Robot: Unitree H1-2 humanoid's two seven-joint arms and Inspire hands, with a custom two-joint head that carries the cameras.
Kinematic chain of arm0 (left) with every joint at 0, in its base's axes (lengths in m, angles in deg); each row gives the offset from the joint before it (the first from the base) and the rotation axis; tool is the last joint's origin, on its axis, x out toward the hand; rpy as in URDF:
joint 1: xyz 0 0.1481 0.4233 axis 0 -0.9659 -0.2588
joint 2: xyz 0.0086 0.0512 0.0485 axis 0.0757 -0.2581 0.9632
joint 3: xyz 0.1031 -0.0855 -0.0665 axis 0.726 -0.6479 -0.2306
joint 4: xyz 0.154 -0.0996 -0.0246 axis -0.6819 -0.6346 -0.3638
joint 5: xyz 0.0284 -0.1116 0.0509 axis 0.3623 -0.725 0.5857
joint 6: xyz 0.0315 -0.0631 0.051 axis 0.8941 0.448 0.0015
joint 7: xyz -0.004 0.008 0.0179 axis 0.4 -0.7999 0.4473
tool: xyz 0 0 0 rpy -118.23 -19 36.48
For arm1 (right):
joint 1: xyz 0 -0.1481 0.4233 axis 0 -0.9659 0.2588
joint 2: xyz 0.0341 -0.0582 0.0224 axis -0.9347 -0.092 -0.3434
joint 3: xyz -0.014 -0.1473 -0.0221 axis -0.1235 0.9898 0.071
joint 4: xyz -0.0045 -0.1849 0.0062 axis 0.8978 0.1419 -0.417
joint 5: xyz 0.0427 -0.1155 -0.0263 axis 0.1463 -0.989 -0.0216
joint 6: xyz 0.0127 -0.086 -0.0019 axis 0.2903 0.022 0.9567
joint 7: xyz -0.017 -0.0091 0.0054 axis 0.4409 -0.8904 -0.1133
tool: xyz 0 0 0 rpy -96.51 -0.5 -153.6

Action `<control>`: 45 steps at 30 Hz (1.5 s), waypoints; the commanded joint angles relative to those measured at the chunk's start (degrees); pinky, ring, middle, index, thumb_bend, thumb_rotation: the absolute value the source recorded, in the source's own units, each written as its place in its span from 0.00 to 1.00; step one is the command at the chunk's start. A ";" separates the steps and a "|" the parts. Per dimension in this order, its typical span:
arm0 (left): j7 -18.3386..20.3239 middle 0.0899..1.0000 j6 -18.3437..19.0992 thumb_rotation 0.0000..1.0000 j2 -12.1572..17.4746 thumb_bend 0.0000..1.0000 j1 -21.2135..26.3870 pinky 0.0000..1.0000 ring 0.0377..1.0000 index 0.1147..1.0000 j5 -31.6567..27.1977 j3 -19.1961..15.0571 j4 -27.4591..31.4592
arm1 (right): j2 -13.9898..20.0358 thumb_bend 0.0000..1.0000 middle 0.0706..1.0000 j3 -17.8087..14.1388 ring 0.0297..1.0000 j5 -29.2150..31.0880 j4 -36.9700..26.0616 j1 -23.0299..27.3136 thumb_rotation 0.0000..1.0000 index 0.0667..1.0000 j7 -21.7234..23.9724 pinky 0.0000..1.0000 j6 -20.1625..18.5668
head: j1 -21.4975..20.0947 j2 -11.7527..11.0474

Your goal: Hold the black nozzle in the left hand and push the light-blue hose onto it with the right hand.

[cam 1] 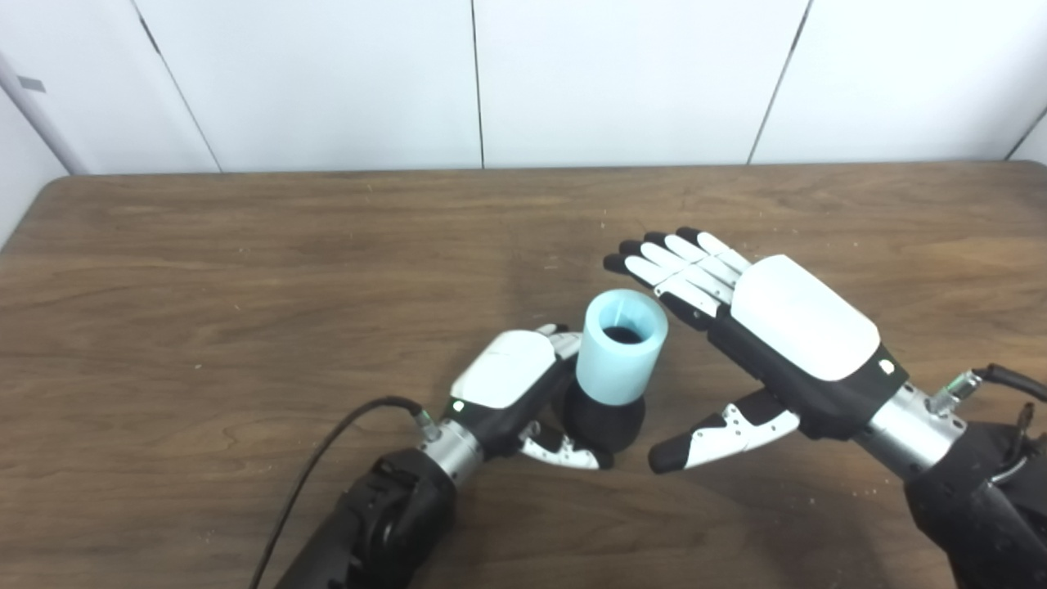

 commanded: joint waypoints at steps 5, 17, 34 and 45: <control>3.71 0.88 2.72 0.24 0.02 0.85 1.95 0.90 0.90 0.87 -5.89 -4.18 6.09 | 0.41 0.59 0.96 -1.04 0.98 0.55 -0.24 1.71 0.99 0.96 -1.28 1.00 0.25 | 0.10 -0.04; 9.22 0.90 4.61 0.30 3.98 0.92 2.25 0.90 0.91 0.92 -15.57 -9.06 12.07 | 0.76 0.58 0.96 -2.08 0.98 1.16 0.49 1.61 0.98 0.96 -1.86 1.00 0.46 | -0.08 -0.07; 1.92 0.86 7.96 0.24 4.10 0.78 -1.22 0.87 0.88 0.87 -26.60 -24.09 14.76 | -0.46 0.58 0.94 -8.84 0.95 5.31 8.19 0.37 0.99 0.95 -10.41 0.96 0.50 | -0.11 -0.47; -6.04 0.84 7.19 0.34 0.82 0.58 -3.67 0.80 0.83 0.85 -30.91 -29.58 10.81 | -10.22 0.55 0.91 -11.88 0.89 12.26 19.30 -2.38 1.00 0.92 -25.23 0.81 -0.11 | 0.06 -0.65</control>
